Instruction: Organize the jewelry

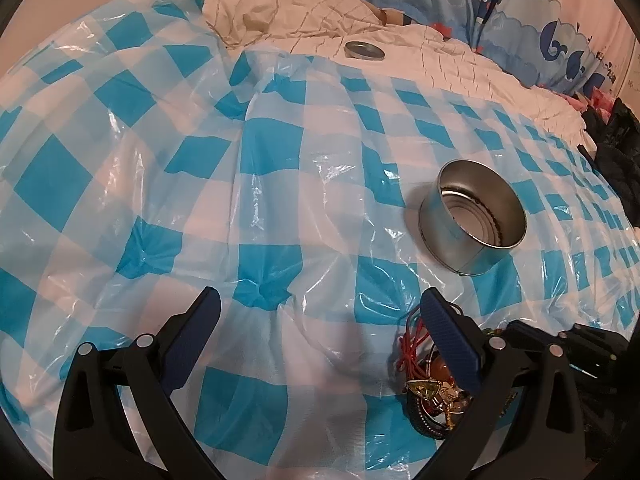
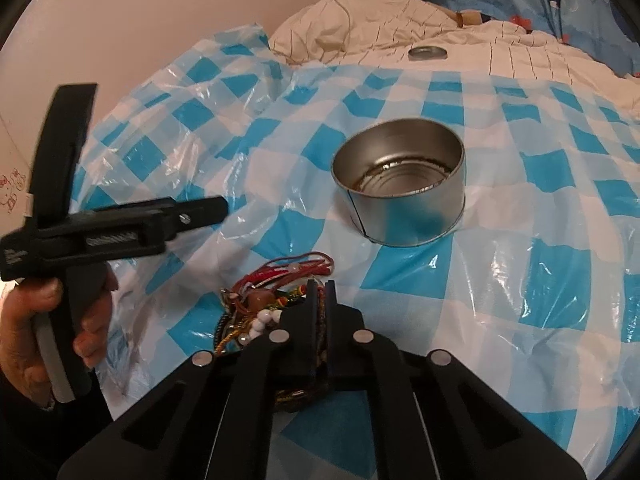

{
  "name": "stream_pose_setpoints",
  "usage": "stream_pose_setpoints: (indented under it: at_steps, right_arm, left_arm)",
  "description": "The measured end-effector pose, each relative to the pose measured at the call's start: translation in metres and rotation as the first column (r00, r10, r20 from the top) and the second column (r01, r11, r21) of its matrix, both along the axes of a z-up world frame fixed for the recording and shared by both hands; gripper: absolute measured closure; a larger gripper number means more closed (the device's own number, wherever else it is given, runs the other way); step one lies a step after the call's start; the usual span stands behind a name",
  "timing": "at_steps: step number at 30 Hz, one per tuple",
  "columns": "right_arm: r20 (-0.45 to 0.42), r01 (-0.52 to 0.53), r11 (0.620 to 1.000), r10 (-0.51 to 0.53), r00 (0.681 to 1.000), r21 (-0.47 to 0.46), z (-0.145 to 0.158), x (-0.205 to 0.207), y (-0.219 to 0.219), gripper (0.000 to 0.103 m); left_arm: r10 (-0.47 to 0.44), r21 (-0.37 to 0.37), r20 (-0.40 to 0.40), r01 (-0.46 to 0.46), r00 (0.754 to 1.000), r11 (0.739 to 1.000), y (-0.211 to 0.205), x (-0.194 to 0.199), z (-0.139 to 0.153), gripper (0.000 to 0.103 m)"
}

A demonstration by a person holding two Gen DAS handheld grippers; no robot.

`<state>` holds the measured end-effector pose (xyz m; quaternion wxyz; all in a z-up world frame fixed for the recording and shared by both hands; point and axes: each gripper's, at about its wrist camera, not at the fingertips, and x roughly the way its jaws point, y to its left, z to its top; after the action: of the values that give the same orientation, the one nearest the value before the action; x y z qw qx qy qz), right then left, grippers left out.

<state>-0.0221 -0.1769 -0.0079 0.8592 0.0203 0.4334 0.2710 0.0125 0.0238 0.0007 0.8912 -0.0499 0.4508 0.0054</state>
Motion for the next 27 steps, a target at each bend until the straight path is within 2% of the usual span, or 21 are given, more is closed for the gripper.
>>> stream_pose_setpoints:
  at_steps: [7,17,23,27]
  right_arm:
    - [0.044,-0.003,1.0,0.004,0.999,-0.005,0.013,-0.01,-0.001,0.099]
    - [0.051,-0.005,1.0,0.006,0.999,-0.022,0.012,-0.013,-0.002,0.099]
    - [0.038,-0.001,1.0,0.001,0.999,-0.021,0.009,-0.013,-0.003,0.099]
    - [-0.001,-0.002,1.0,0.002,1.0,-0.021,0.003,-0.01,-0.003,0.099]
  left_arm:
    - [-0.023,0.028,-0.01,0.023,1.0,0.999,-0.01,0.0,-0.004,0.007]
    - [-0.031,0.045,-0.029,0.032,0.999,0.998,-0.013,0.0,-0.005,0.007]
    - [-0.03,0.045,-0.03,0.032,0.999,0.998,-0.013,0.0,-0.005,0.007]
    - [-0.032,0.045,-0.029,0.033,0.999,0.998,-0.014,-0.001,-0.005,0.007]
